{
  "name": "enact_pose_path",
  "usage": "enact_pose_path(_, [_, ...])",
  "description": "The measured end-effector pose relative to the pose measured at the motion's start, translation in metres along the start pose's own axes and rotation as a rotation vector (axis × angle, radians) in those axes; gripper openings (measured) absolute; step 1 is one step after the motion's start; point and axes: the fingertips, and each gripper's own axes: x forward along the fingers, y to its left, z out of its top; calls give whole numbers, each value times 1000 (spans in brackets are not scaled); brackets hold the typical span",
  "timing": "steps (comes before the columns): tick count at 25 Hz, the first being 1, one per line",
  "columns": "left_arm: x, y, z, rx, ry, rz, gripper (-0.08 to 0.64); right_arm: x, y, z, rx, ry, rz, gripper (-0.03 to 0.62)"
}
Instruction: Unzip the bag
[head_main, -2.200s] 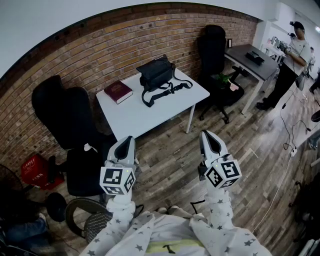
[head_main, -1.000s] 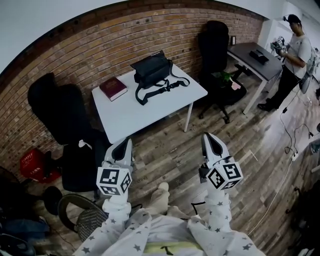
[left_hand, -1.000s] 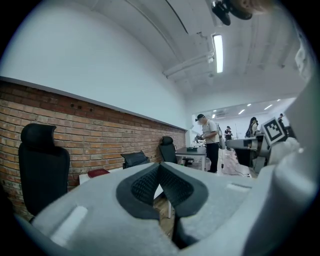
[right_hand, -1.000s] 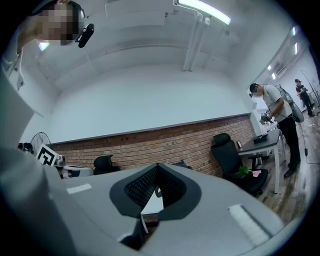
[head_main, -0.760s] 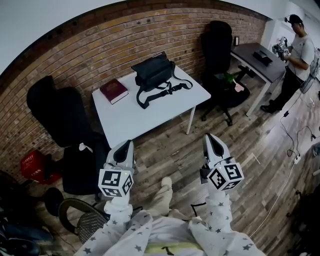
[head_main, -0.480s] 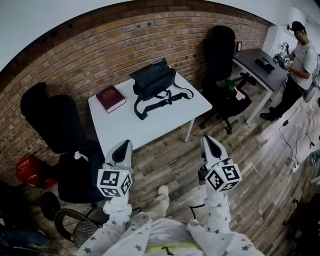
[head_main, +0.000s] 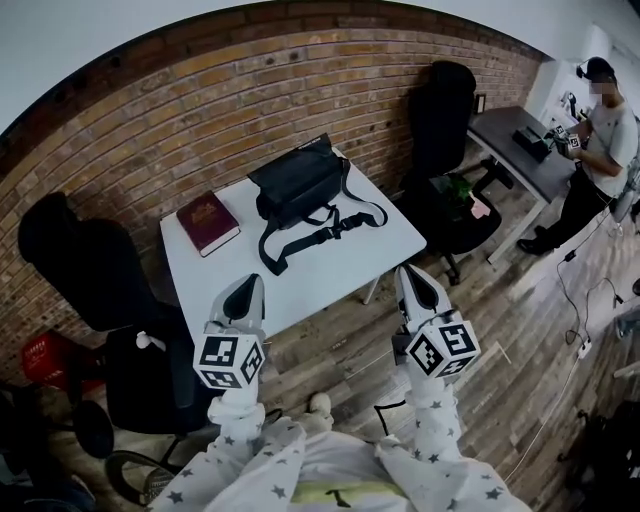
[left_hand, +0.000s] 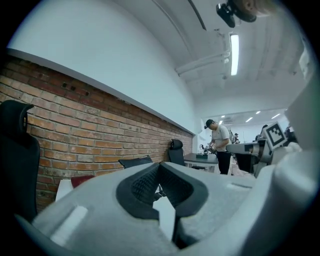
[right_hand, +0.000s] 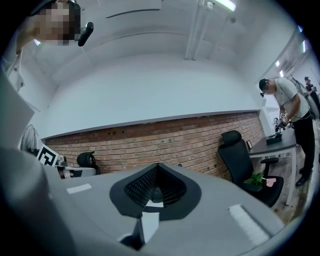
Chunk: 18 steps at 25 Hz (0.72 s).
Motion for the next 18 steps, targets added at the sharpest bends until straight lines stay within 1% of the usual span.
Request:
enact_pose_path(5, [33, 4, -1, 2, 6, -30, -2, 23, -17, -3, 9, 0, -21, 8])
enact_pose_path(9, [46, 10, -5, 0, 23, -34, -2, 35, -26, -10, 23, 11, -31, 8])
enact_pose_path(13, [58, 19, -10, -3, 39, -13, -2, 52, -35, -16, 36, 22, -24, 8])
enact_pose_path(18, [77, 35, -16, -8, 54, 38, -2, 87, -50, -25, 55, 33, 13, 8])
